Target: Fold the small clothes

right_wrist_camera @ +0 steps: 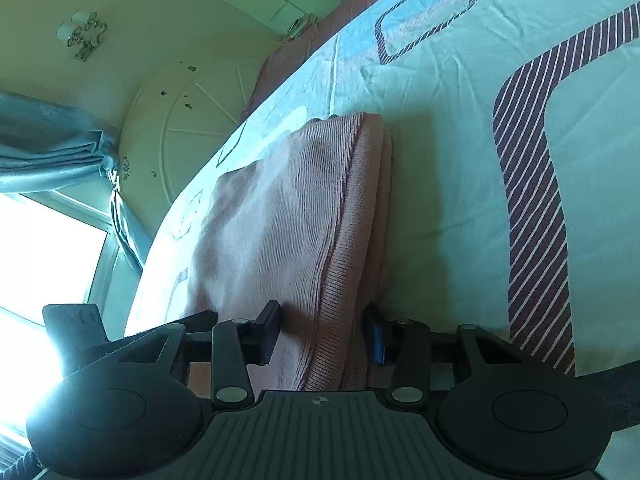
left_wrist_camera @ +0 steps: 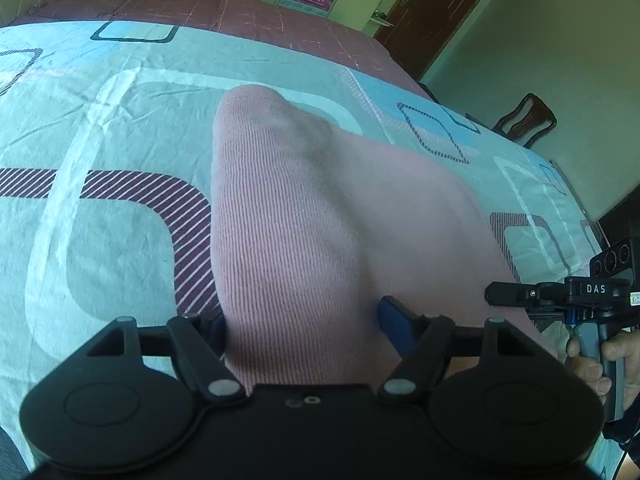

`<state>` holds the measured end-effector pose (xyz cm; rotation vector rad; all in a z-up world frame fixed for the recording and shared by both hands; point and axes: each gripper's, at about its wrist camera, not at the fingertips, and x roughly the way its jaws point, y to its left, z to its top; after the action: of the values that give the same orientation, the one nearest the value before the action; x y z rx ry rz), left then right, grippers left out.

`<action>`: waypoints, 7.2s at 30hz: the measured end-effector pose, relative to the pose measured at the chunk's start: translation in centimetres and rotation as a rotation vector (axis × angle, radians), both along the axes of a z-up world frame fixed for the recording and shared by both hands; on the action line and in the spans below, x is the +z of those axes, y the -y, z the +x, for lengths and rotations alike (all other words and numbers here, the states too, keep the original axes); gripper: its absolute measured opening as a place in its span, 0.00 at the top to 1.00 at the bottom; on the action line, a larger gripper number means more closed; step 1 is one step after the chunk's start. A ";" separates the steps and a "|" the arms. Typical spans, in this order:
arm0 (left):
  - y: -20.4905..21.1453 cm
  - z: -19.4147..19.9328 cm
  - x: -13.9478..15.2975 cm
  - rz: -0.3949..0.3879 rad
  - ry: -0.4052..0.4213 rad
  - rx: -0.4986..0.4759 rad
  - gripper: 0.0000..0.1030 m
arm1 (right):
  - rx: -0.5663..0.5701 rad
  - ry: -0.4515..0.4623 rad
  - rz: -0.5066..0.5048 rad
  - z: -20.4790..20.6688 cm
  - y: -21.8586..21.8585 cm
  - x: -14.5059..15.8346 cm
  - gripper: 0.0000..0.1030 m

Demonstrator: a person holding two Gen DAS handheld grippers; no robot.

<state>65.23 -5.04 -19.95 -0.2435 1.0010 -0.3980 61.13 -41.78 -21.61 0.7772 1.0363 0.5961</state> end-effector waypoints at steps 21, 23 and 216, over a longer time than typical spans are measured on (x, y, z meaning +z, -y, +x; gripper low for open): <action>-2.3 -2.9 5.4 0.013 0.161 -0.123 0.69 | -0.057 0.255 -0.465 -5.2 -10.3 9.7 0.81; -3.7 -3.4 6.3 0.015 0.179 -0.133 0.69 | -0.049 0.275 -0.480 -5.9 -12.0 10.5 0.81; -11.6 -47.7 19.3 0.346 0.617 0.230 0.01 | -0.191 0.647 -0.670 -45.2 -27.6 20.8 0.00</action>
<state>17.53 6.58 -0.61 0.0801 0.4134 -0.0706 15.97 -14.15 -0.85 0.0640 0.4911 0.2660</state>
